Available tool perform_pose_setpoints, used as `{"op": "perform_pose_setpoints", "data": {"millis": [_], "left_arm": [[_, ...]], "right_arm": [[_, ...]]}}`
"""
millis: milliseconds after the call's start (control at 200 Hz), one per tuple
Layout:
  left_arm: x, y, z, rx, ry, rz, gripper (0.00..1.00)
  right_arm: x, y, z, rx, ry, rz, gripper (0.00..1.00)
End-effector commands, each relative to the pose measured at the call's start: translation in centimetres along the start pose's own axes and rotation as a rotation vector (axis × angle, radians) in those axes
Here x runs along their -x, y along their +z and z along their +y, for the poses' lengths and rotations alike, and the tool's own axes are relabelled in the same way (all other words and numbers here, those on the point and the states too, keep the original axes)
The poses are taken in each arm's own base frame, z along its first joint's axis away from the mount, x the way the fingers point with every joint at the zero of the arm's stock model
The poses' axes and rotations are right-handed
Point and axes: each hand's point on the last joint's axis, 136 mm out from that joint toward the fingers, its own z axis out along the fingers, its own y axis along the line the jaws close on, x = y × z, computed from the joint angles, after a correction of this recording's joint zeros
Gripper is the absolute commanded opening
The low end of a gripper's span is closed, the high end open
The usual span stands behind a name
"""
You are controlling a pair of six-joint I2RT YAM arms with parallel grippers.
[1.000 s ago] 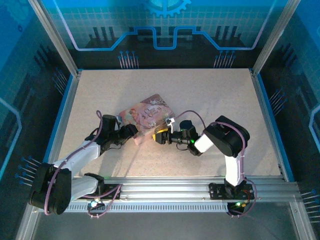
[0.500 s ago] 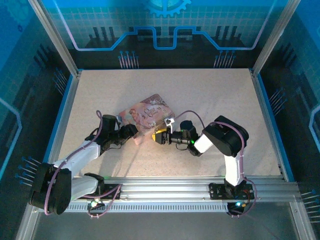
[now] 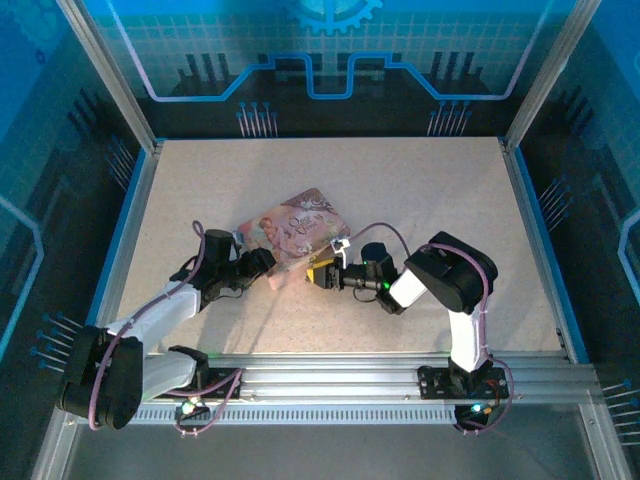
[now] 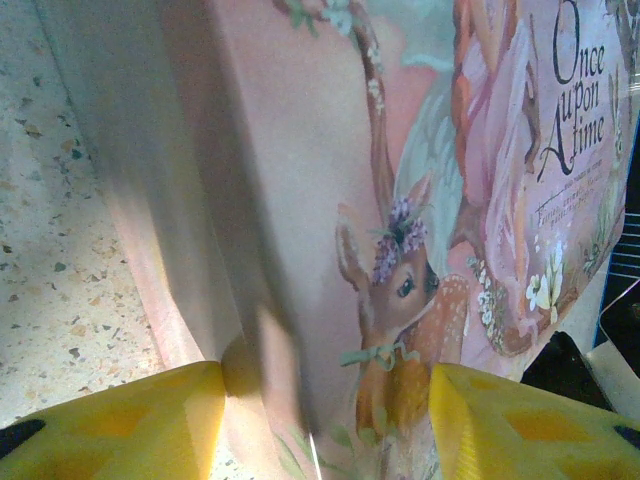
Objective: Unlock a padlock with a key
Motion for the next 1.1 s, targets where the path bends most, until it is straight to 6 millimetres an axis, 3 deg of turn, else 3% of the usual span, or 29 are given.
{"op": "perform_pose_setpoints", "data": {"millis": [0, 620, 1096], "left_arm": [[-1.8, 0.3, 2.3, 0.084, -0.026, 0.057, 0.57], [-2.0, 0.2, 2.5, 0.086, -0.026, 0.059, 0.57], [-2.5, 0.0, 2.9, 0.088, -0.034, 0.058, 0.57]], "right_arm": [[0.8, 0.0, 1.8, 0.052, -0.054, -0.020, 0.35], [0.3, -0.1, 0.3, -0.018, -0.016, -0.010, 0.06], [1.3, -0.9, -0.2, -0.022, 0.074, -0.078, 0.03]]}}
